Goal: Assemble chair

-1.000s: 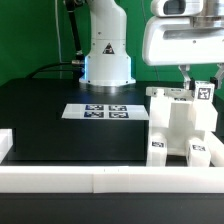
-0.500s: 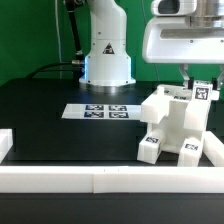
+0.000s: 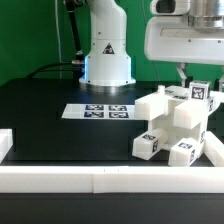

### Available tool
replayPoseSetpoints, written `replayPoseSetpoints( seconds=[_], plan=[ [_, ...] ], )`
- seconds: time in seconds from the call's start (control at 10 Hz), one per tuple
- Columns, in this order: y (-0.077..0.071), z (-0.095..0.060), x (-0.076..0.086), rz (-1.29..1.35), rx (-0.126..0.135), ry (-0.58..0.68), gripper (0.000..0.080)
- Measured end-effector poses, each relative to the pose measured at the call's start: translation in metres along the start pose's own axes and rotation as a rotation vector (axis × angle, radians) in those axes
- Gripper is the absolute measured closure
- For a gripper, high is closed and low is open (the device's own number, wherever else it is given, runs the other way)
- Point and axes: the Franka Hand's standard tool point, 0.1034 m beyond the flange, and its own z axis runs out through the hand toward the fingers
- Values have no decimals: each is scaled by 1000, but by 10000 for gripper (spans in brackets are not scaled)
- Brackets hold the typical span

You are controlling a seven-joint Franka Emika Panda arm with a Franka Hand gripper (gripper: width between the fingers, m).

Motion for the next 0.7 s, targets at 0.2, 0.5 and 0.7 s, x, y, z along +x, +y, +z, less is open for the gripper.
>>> replayPoseSetpoints(
  seconds=[0.2,0.5,0.7],
  plan=[
    [0,0,0,-9,0,0,245],
    [0,-6,3,-44,8,6,151],
    [-1,-21,-3,-47,27,11,150]
  ],
)
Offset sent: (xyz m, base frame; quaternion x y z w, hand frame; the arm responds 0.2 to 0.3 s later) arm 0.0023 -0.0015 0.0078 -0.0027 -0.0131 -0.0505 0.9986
